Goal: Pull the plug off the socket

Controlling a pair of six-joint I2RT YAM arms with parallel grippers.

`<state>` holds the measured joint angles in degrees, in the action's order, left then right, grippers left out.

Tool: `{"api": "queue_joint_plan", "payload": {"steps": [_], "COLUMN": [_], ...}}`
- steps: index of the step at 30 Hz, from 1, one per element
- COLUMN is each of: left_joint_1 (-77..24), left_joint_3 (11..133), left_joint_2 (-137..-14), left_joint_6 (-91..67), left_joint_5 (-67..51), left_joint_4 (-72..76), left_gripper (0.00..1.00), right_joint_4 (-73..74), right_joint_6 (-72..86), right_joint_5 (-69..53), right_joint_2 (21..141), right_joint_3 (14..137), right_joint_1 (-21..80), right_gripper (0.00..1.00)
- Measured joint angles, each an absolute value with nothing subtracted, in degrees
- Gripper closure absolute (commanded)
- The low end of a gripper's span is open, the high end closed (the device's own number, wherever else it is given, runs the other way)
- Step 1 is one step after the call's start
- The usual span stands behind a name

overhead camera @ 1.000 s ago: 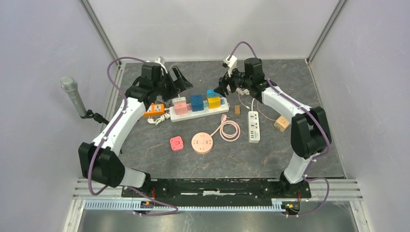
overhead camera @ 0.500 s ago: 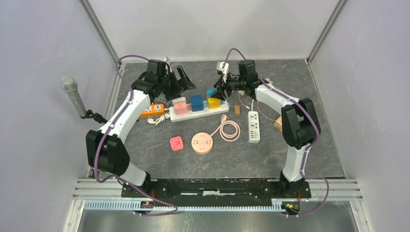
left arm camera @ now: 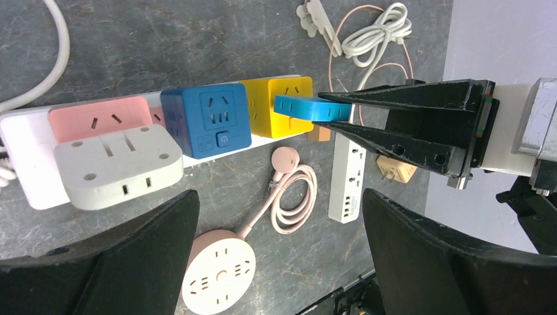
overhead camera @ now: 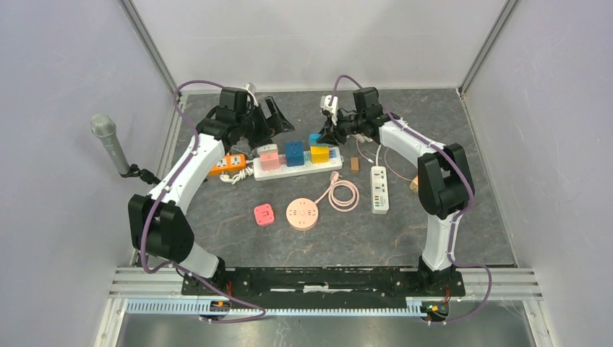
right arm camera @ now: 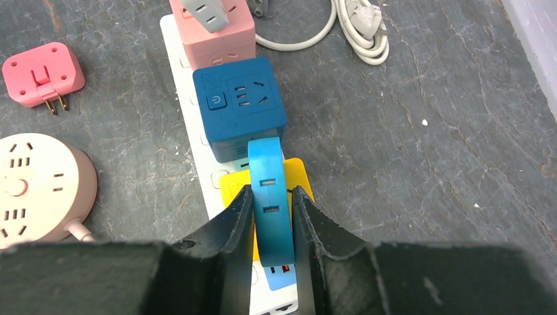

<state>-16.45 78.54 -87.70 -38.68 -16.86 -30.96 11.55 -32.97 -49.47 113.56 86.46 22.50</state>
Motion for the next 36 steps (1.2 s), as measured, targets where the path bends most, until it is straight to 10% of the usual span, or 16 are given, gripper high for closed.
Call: {"api": "queue_joint_plan", "payload": {"steps": [18,28,36], "left_joint_1": [-21.43,-23.66,-29.21], "left_joint_3": [75.68,68.69,68.12], "left_joint_2": [-89.54,-89.52,-89.52], "left_joint_6": [-38.57,-37.12,-34.30], "left_joint_5": [-19.73,-17.02,-12.23], "left_joint_4": [-25.43,-23.92,-23.38], "left_gripper": [0.20,0.34,0.41], "right_joint_4": [-1.76,-1.93,1.08], "right_joint_6": [-16.12,-9.65,-9.30], "right_joint_5": [-33.91,-30.44,-30.68], "right_joint_2": [99.26,98.37,102.30], "right_joint_3": [66.59,65.08,69.17], "right_joint_1": [31.03,31.40,30.89], "right_gripper": [0.88,0.51,0.80]}}
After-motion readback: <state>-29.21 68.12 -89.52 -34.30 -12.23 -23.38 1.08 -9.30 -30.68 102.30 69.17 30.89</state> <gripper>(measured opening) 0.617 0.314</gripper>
